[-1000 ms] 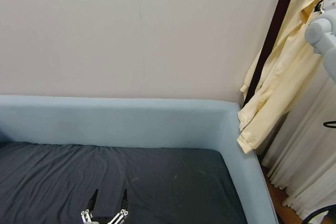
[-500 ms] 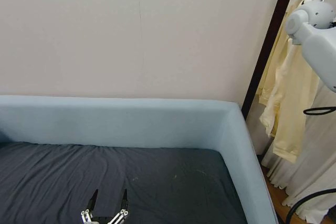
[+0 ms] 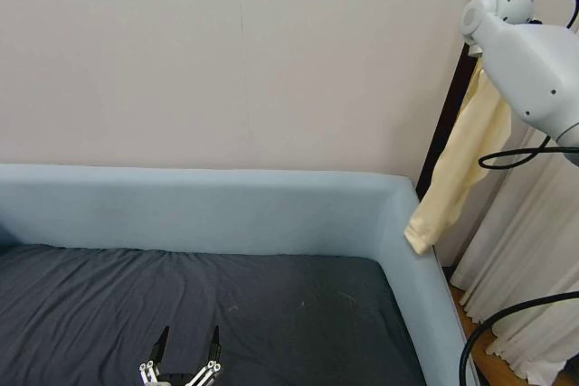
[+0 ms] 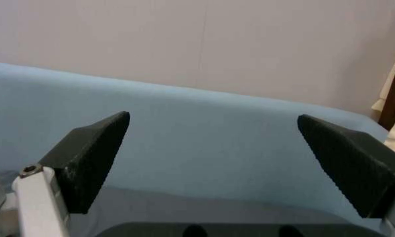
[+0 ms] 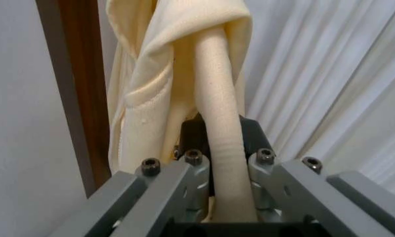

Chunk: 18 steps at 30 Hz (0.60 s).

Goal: Pick up the clothes from the sofa and hang them on the clothes hanger.

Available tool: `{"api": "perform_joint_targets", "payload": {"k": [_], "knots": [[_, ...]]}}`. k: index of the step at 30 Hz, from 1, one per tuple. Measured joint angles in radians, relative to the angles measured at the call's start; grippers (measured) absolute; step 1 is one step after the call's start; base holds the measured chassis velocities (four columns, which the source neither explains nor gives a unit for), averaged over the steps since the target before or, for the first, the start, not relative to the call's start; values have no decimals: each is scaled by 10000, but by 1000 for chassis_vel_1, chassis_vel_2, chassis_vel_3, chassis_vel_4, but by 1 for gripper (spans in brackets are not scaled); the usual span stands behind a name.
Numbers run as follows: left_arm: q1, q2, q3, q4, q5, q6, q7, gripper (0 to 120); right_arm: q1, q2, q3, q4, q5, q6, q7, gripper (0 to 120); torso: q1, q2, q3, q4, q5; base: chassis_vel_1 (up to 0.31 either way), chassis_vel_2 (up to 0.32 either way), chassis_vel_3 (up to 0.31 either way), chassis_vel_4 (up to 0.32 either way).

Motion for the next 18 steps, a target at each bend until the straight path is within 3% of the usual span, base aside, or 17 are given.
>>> {"api": "perform_joint_targets", "payload": {"k": [5, 13, 18], "knots": [[0, 0, 0, 0, 0, 0, 0, 100, 52, 190, 132, -576, -35, 7, -55, 2, 0, 0, 0, -3, 1, 0, 0, 0, 0], [0, -1, 0, 0, 0, -1, 0, 100, -61, -64, -93, -156, -209, 7, -525, 1, 0, 0, 0, -5, 5, 0, 0, 0, 0], [0, -1, 0, 0, 0, -1, 0, 100, -263, -483, -227, 912, -322, 17, -864, 17, 0, 0, -2, -3, 2, 0, 0, 0, 0]]}}
